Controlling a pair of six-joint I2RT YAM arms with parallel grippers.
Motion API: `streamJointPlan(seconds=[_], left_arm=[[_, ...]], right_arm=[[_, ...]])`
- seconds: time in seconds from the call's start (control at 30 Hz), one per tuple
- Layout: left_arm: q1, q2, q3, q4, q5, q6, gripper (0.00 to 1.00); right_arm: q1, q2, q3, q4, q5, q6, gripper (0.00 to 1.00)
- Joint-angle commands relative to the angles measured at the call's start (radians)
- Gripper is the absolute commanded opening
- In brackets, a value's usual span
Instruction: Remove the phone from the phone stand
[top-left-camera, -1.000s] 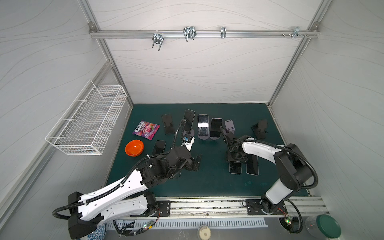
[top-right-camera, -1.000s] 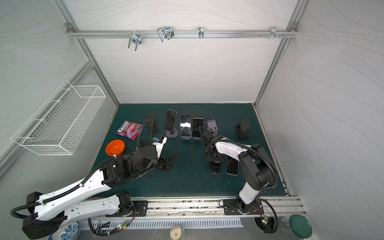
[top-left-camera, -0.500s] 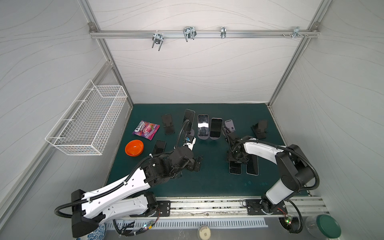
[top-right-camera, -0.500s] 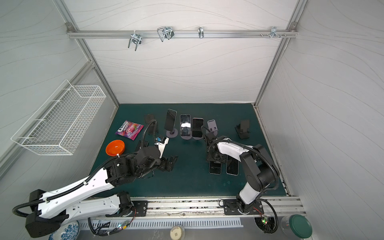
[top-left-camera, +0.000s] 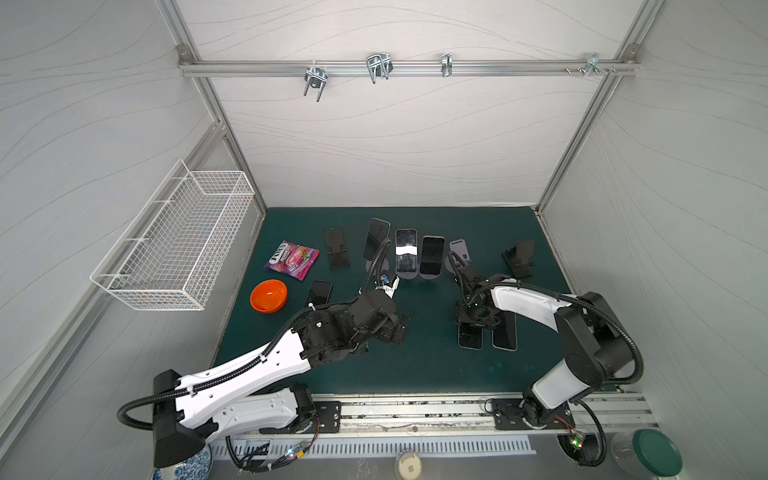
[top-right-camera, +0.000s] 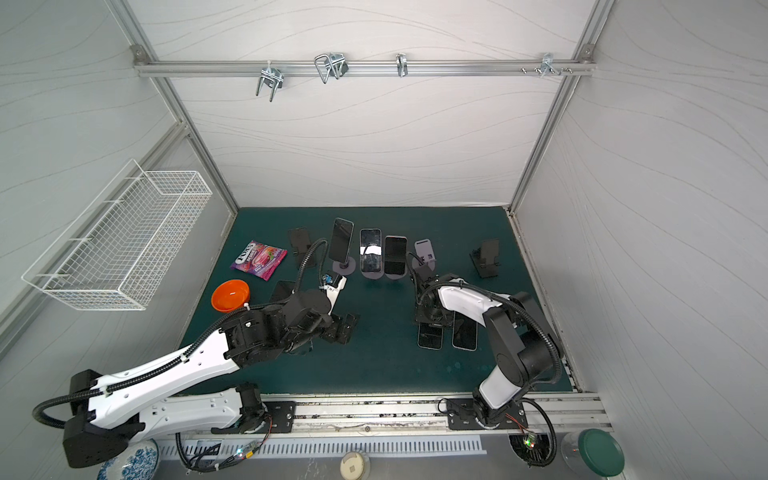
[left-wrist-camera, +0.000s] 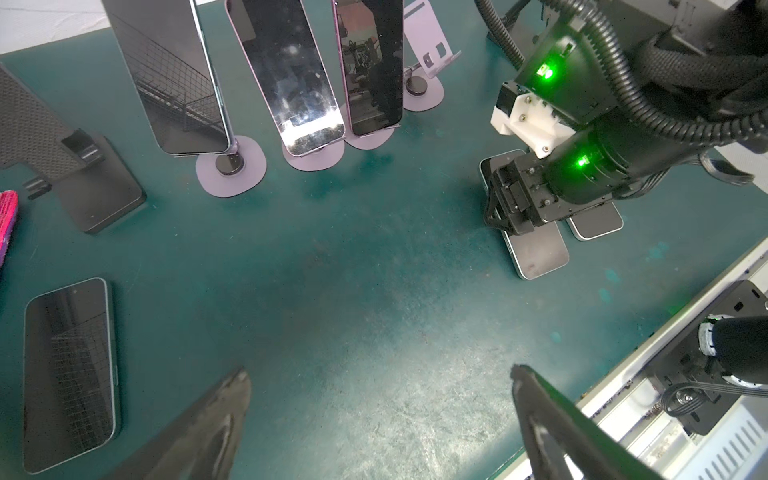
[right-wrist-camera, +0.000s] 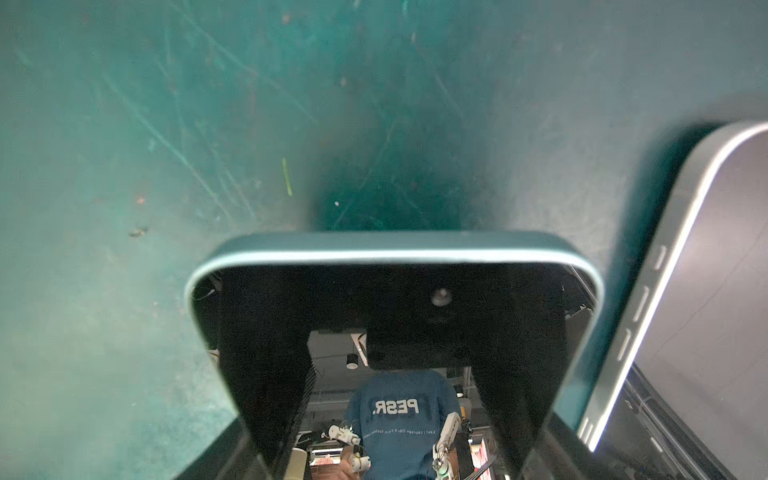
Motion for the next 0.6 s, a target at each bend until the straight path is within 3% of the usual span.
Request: streamJointPlan(seconds=[0.0, 0.57], left_arm=[[-0.004, 0.012, 0.053, 0.028, 0.012, 0.024, 0.99], [-0.005, -0.028, 0.036, 0.011, 0.0, 0.001, 0.99]], right_arm=[[-0.022, 0.024, -0.056, -0.053, 0.009, 0.006, 0.44], [-0.023, 0.024, -0.055, -0.054, 0.015, 0.005, 0.53]])
